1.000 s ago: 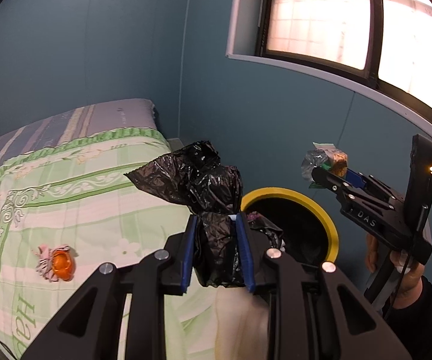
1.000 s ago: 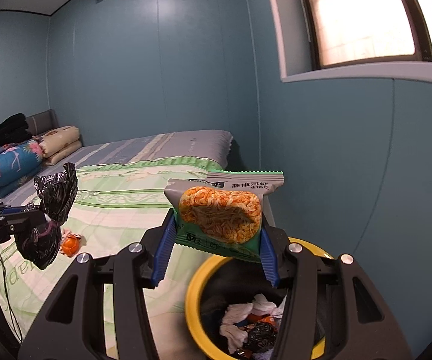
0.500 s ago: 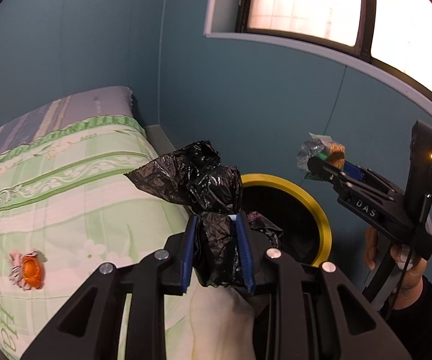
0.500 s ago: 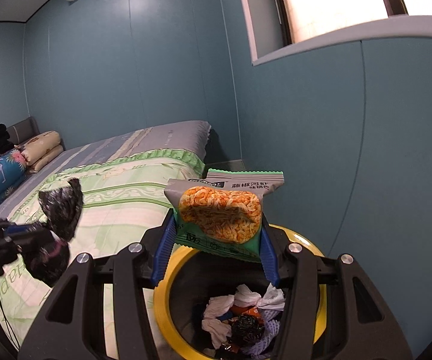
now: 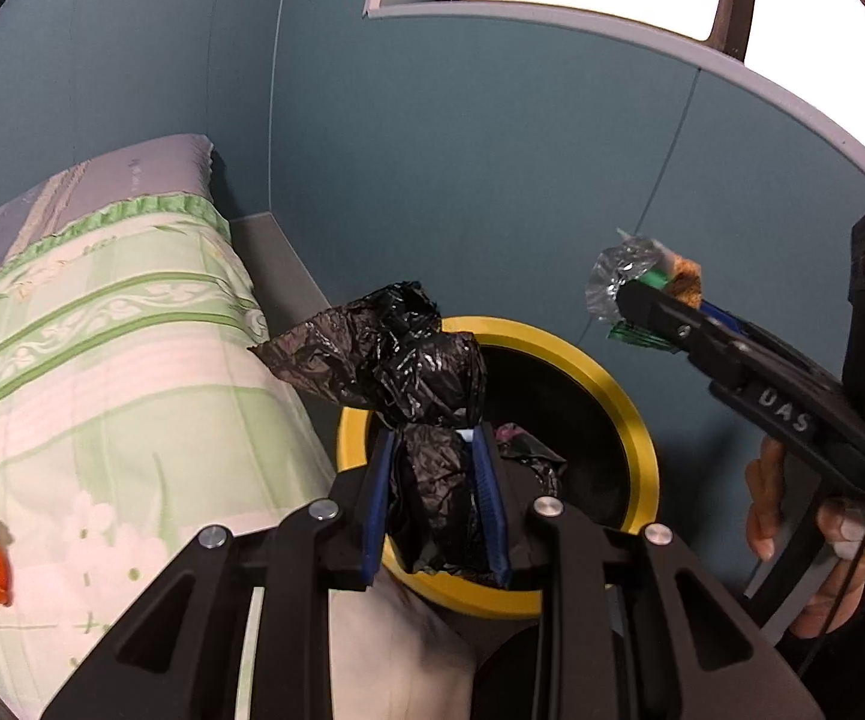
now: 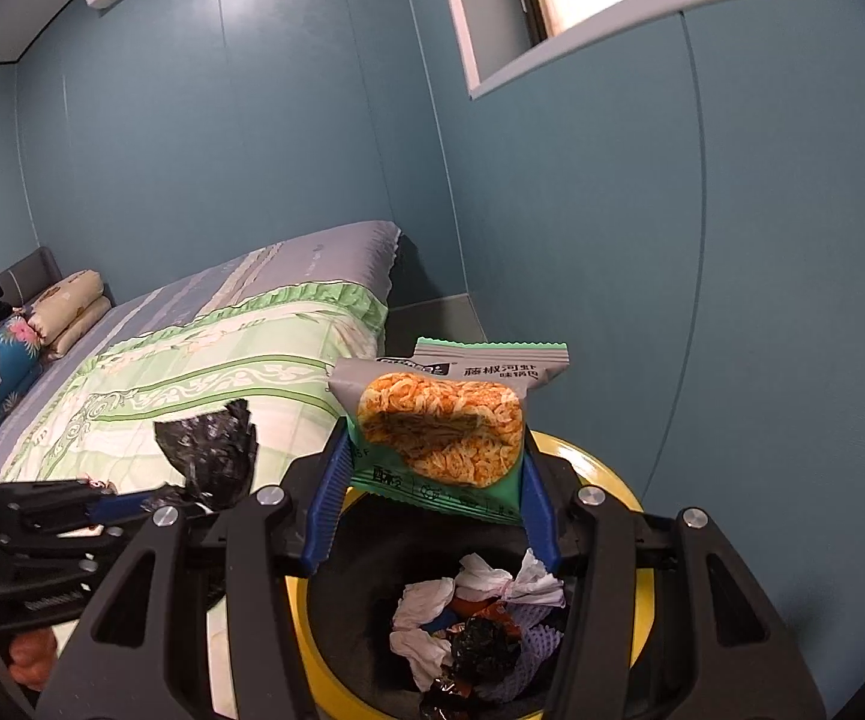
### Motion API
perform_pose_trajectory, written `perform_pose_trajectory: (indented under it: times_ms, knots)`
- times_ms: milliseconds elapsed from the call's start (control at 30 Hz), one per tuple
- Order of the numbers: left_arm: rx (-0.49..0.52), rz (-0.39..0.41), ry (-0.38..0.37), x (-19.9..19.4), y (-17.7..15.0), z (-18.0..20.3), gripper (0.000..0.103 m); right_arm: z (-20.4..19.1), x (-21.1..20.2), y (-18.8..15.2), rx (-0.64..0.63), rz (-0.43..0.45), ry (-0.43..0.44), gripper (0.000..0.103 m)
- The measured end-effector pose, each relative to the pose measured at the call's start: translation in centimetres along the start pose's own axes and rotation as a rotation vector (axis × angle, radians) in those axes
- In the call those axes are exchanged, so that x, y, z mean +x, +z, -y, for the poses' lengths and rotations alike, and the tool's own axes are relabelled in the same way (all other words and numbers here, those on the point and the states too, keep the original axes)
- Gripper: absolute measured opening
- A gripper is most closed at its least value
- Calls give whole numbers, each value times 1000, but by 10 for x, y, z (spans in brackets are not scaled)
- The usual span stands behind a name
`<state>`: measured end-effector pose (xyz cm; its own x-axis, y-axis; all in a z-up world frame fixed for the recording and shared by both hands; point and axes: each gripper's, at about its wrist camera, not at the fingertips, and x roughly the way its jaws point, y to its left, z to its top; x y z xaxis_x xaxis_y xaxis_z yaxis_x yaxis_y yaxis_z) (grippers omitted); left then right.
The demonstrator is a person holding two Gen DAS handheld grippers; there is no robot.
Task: Collect trash
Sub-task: 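Lift the black bag and green wrapper and carry both over the yellow-rimmed bin, then open both grippers to drop the black bag and green wrapper into the bin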
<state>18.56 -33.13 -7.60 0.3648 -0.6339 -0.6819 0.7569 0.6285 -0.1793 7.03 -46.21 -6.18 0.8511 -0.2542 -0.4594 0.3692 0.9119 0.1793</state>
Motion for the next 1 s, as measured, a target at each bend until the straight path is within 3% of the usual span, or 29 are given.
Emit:
perform_pose_trajectory:
  times_ms: [633,1000]
  knots:
    - [-59,-141,-80,79,-3,2,25,28,31,-9,123,-77,4,49]
    - [-64,-156,-85,84,-10,5,25,40,34,-12,164,-94,-1,55]
